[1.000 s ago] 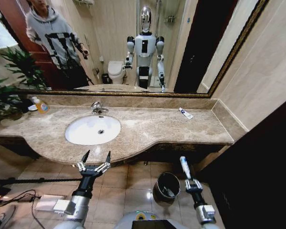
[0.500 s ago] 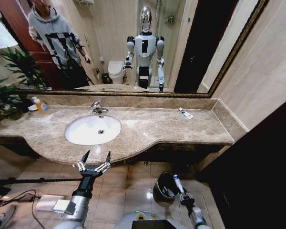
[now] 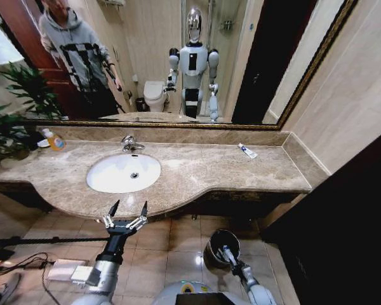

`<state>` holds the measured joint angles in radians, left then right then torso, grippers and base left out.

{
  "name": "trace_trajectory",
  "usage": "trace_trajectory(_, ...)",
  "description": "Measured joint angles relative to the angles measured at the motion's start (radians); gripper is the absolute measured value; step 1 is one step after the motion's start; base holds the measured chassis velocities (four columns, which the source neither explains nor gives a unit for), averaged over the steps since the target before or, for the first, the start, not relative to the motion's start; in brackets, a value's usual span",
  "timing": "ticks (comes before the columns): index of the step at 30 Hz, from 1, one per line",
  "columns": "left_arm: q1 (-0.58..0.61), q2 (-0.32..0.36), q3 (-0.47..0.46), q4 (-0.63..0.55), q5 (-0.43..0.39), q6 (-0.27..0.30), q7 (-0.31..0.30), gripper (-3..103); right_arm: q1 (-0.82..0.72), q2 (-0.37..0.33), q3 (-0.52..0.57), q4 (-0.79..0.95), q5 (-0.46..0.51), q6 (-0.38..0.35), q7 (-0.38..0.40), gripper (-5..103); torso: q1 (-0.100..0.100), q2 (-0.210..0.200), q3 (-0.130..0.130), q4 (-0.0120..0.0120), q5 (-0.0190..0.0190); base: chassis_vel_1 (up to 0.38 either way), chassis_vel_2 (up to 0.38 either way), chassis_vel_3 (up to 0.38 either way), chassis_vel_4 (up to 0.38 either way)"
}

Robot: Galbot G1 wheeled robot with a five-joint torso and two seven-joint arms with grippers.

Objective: Pick up the trash from the sink and place it in the trash bin.

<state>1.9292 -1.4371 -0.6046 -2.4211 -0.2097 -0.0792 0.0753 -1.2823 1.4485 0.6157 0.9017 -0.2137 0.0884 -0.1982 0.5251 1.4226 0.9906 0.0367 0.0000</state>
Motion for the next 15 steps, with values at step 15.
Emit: trace_trajectory(15, 0.0, 0.0, 0.0, 0.0, 0.0, 0.0, 0.0, 100, 0.155, 0.003, -0.004, -0.253, -0.055, 0.081, 0.028, 25, 0.0, 0.0, 0.0, 0.0001, 0.0, 0.0, 0.0, 0.0, 0.0)
